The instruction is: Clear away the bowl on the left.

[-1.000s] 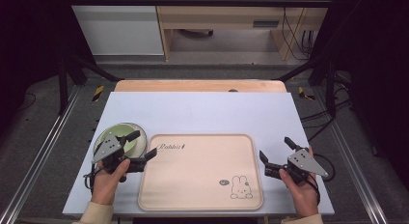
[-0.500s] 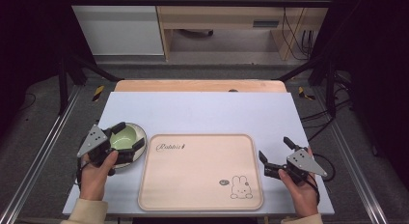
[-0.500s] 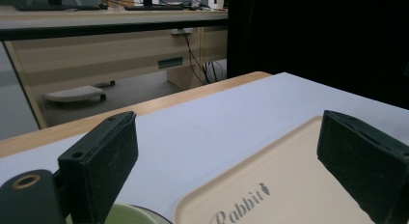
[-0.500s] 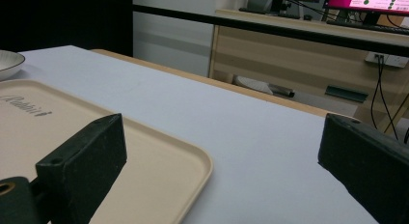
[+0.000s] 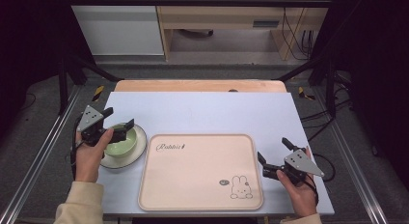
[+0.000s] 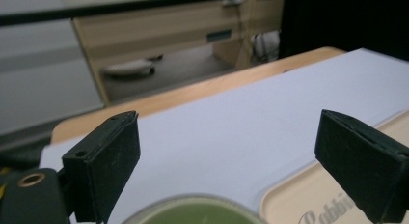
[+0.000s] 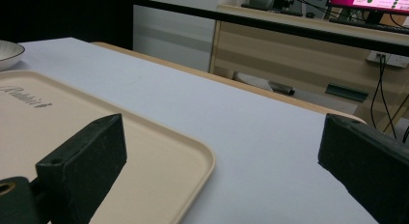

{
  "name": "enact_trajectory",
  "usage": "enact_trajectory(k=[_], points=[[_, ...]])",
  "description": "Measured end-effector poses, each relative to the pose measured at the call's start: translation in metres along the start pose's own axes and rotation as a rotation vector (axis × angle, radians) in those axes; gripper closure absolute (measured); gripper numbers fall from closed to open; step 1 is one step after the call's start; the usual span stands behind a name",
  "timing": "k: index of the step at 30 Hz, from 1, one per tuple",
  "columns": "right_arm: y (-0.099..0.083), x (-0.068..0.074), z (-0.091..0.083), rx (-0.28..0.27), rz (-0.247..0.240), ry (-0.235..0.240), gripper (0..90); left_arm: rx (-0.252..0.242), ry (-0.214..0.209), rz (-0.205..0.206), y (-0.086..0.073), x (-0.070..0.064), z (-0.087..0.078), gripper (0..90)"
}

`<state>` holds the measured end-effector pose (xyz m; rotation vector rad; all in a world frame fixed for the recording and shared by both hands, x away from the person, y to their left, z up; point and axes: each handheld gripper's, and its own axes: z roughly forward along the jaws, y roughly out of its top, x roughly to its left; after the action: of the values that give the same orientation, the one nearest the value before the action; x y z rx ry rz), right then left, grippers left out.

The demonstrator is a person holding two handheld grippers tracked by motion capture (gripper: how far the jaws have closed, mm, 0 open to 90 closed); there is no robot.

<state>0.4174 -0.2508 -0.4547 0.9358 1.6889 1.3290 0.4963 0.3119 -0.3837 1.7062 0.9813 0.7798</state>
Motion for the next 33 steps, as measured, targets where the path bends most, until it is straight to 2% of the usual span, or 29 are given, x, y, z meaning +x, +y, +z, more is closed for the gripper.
enact_trajectory(k=[1, 3, 4, 5, 8, 11, 12, 16, 20, 24, 33], points=[[0.000, 0.001, 0.001, 0.000, -0.002, 0.005, 3.2, 0.021, 0.023, 0.002, -0.003, 0.004, -0.002, 8.6], [0.001, 0.002, 0.001, -0.003, -0.003, 0.011, 3.2, 0.028, 0.032, 0.010, -0.004, 0.007, -0.004, 8.6], [0.002, 0.002, 0.001, -0.002, -0.004, 0.015, 3.2, 0.040, 0.044, -0.005, -0.008, 0.014, -0.006, 8.6], [0.002, 0.002, 0.001, -0.002, -0.004, 0.015, 3.2, 0.040, 0.044, -0.005, -0.008, 0.014, -0.006, 8.6], [0.003, 0.005, 0.002, -0.002, -0.013, 0.026, 3.2, 0.053, 0.059, -0.041, -0.014, 0.023, -0.008, 8.6], [0.002, 0.006, 0.003, 0.003, -0.019, 0.030, 3.2, 0.079, 0.069, -0.040, -0.016, 0.027, -0.008, 8.6], [0.002, 0.005, 0.003, 0.002, -0.018, 0.030, 3.2, 0.100, 0.083, -0.052, -0.018, 0.029, -0.008, 8.6], [0.002, 0.005, 0.003, 0.002, -0.016, 0.028, 3.2, 0.127, 0.100, -0.063, -0.021, 0.032, -0.008, 9.3], [0.002, 0.005, 0.003, 0.005, -0.015, 0.029, 3.2, 0.175, 0.124, -0.074, -0.026, 0.036, -0.007, 12.7], [0.002, 0.005, 0.003, 0.004, -0.017, 0.031, 3.2, 0.200, 0.123, -0.071, -0.029, 0.038, -0.006, 14.7], [0.002, 0.005, 0.004, 0.007, -0.018, 0.032, 3.2, 0.271, 0.114, -0.097, -0.034, 0.039, -0.003, 25.8]])
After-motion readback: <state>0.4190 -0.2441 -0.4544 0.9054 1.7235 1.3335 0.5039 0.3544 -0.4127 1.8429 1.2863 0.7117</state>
